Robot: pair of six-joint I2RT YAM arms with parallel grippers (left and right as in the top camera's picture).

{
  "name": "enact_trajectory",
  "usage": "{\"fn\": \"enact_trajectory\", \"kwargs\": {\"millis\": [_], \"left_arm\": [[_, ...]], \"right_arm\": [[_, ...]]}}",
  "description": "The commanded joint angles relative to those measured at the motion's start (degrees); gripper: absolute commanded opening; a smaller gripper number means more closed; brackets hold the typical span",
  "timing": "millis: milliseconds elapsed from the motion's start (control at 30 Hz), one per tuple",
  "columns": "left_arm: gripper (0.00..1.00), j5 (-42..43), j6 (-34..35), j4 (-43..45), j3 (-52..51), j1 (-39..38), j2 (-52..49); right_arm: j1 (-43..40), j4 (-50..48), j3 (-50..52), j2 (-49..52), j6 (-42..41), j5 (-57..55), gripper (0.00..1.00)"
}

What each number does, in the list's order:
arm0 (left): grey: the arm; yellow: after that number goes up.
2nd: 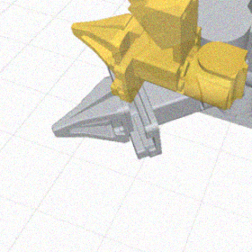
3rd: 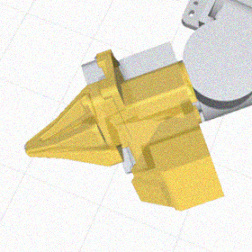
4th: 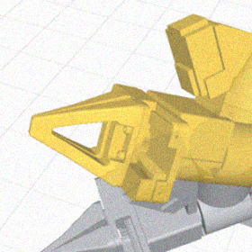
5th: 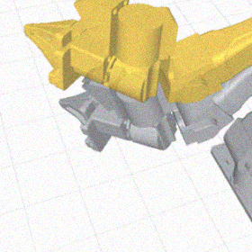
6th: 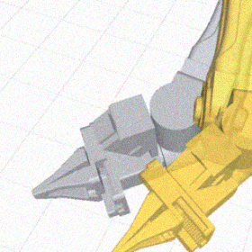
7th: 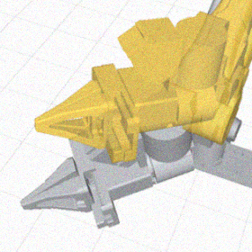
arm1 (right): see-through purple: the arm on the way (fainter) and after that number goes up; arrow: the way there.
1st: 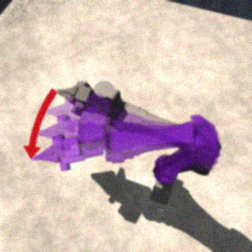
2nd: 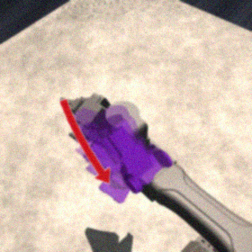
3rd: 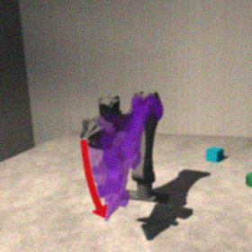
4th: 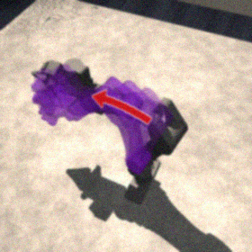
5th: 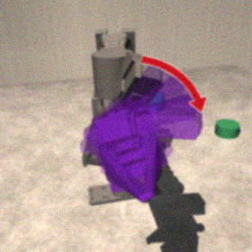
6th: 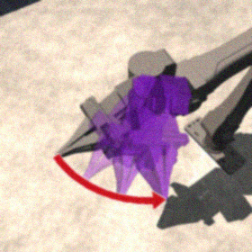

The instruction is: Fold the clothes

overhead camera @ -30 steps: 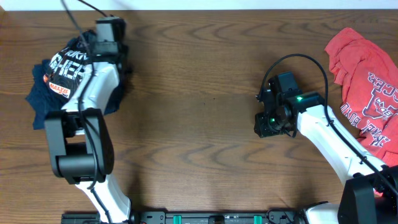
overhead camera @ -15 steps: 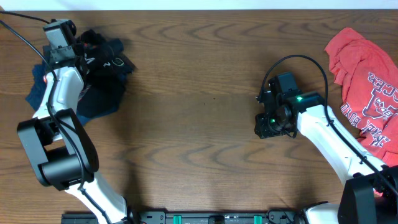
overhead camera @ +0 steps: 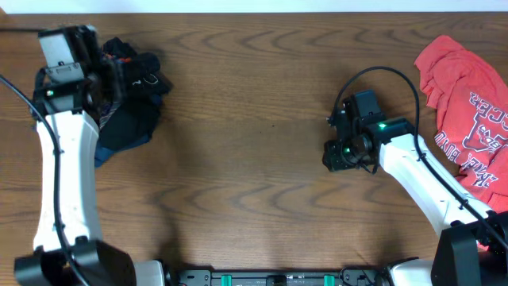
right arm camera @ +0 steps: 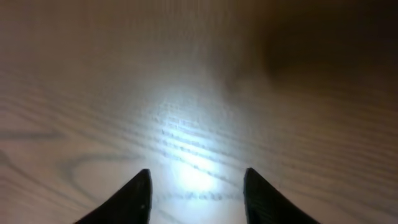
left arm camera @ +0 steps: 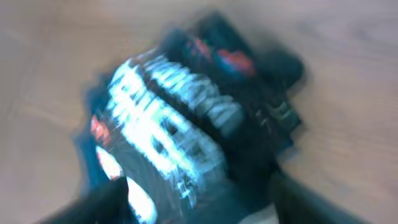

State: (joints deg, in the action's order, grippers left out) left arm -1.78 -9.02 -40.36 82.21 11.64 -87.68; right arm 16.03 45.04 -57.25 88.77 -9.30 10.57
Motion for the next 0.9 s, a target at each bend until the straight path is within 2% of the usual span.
{"fn": "enact_trajectory", "kwargs": {"millis": [0,200,367,633,867], "left_arm": [[0.84,8.8,5.1,-6.7,0.3,-1.7,2.0],[0.97,8.9,6.8,-23.7,0.3,-2.1,5.7],[0.99,8.9,6.8,-32.6,0.3,-2.1,10.1],[0.99,8.9,6.4,-26.4,-6.9,-2.1,28.8],[1.0,11.8,6.3,-17.0,-22.0,-2.1,50.6]], "right_arm": [[-2.5,-2.7,-0.7,0.4,-3.9,-0.2,0.57],[-11.2,-5.7,-7.8,0.3,-1.3,-1.8,0.67],[-17.4,-1.9,-13.6,-2.3,-1.4,-3.8,0.67],[-21.0,1.1,-10.6,-18.6,-3.7,-10.6,0.67],[-20.9,-1.4,3.0,-38.7,-6.8,-13.2,0.68]]}}
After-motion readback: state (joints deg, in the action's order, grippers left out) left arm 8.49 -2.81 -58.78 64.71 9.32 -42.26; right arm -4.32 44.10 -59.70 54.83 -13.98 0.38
